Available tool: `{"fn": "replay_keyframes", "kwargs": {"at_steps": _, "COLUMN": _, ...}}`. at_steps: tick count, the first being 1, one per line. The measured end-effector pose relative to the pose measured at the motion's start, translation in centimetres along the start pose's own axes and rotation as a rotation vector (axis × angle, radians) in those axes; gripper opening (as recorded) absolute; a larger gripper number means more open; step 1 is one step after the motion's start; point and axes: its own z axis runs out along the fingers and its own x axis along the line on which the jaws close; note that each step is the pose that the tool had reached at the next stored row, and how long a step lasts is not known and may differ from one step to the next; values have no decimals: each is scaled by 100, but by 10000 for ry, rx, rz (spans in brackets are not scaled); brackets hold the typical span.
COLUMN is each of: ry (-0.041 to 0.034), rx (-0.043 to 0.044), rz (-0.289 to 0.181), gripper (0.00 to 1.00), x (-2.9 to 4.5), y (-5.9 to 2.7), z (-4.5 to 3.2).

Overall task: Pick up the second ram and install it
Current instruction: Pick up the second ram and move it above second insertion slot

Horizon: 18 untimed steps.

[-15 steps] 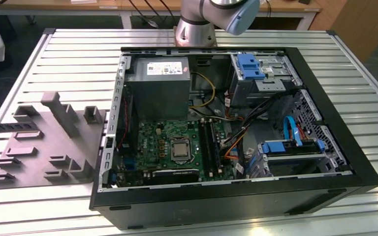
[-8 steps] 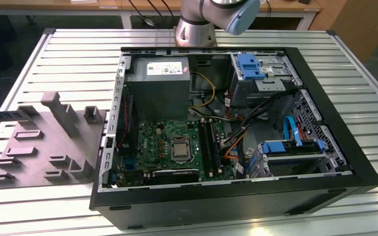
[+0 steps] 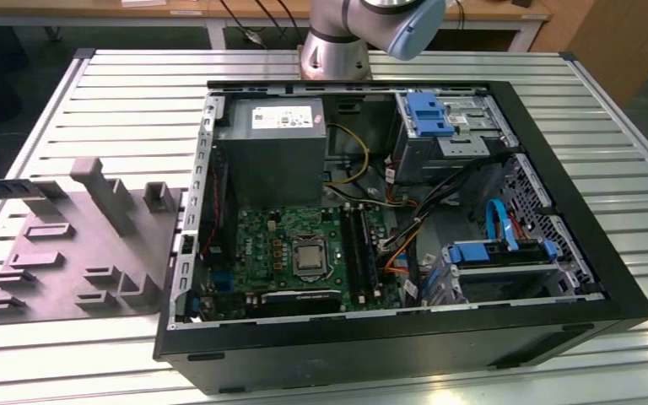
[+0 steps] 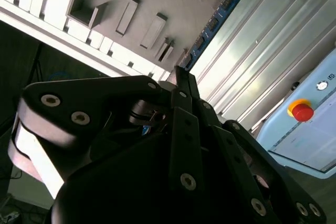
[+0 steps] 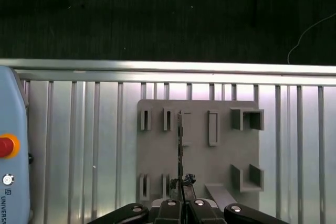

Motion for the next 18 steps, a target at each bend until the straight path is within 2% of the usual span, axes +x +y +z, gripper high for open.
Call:
{"fn": "replay_keyframes", "kwargs": {"at_steps": 6, "ry": 0, "rx": -1, "rz": 0, "gripper": 12, "x": -2, "y": 1, "z": -46}}
{"fn": "replay_keyframes", "kwargs": {"at_steps": 10, "ry": 0, "rx": 0, "rz": 0, "gripper": 12, "x": -4, "y": 3, "z": -107}}
{"fn": "replay_keyframes", "kwargs": {"at_steps": 18, "ry": 0, "rx": 0, "rz": 0, "gripper": 12, "x": -14, "y": 12, "z": -358}}
